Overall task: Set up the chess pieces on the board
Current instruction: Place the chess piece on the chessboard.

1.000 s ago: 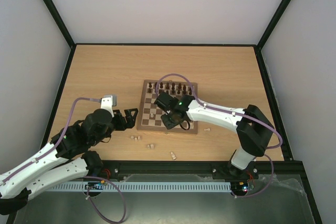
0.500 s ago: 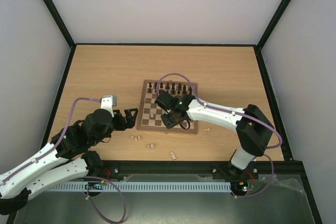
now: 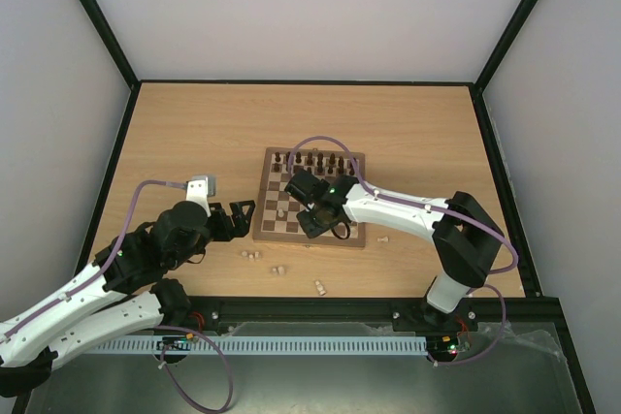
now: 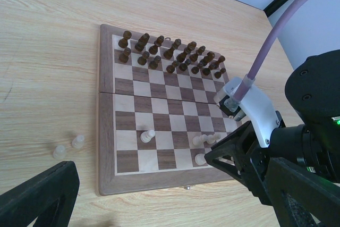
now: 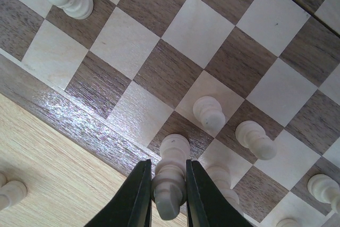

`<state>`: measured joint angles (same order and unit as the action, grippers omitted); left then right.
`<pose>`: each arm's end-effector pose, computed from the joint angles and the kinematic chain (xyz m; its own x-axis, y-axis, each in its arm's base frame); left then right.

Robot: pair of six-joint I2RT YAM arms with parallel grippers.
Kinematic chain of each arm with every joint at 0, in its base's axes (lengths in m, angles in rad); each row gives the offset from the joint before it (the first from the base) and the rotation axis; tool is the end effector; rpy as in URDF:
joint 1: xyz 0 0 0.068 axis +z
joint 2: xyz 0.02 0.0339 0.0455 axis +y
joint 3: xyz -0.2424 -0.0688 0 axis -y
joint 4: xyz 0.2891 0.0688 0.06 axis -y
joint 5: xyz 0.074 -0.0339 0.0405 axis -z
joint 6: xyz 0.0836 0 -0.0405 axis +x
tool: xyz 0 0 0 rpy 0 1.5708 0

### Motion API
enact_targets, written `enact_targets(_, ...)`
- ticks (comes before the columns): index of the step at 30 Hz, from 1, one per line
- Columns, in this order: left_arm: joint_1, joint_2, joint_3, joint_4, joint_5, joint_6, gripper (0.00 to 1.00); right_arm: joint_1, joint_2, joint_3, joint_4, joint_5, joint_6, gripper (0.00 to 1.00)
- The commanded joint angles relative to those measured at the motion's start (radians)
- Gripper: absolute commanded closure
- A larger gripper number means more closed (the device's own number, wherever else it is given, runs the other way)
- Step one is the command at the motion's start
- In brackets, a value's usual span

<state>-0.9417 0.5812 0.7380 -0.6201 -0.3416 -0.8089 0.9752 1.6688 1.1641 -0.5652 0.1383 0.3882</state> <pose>0.1581 -0.1697 0.2827 -0.6052 -0.3270 -0.7258 0.2139 0.8114 -0.5439 0.2345 0.3256 0.1299 -0.7518 -0.4410 -0.4902 -0.5383 0.8399 0.0698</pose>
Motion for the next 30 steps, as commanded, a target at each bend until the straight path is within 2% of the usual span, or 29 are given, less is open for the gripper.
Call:
enact_targets(1, 0.005, -0.003, 0.003, -0.003, -0.011, 0.000, 0.01, -0.004, 0.012, -0.013, -0.024, -0.005, -0.005, 0.85)
enact_targets(15, 0.005, 0.000, 0.001, -0.004, -0.011, 0.000, 0.01, -0.004, -0.020, -0.014, -0.032, -0.008, -0.002, 0.72)
enact_targets(22, 0.005, 0.004, 0.003, -0.003, -0.014, 0.000, 0.01, -0.003, -0.076, -0.011, -0.046, -0.011, 0.000, 0.70)
enact_targets(26, 0.005, 0.007, 0.005, -0.006, -0.017, -0.001, 0.01, -0.004, -0.121, -0.008, -0.067, 0.002, 0.007, 0.65)
enact_targets(30, 0.006, 0.005, 0.008, -0.008, -0.024, -0.005, 0.01, -0.002, -0.187, -0.011, -0.081, -0.016, 0.017, 0.53)
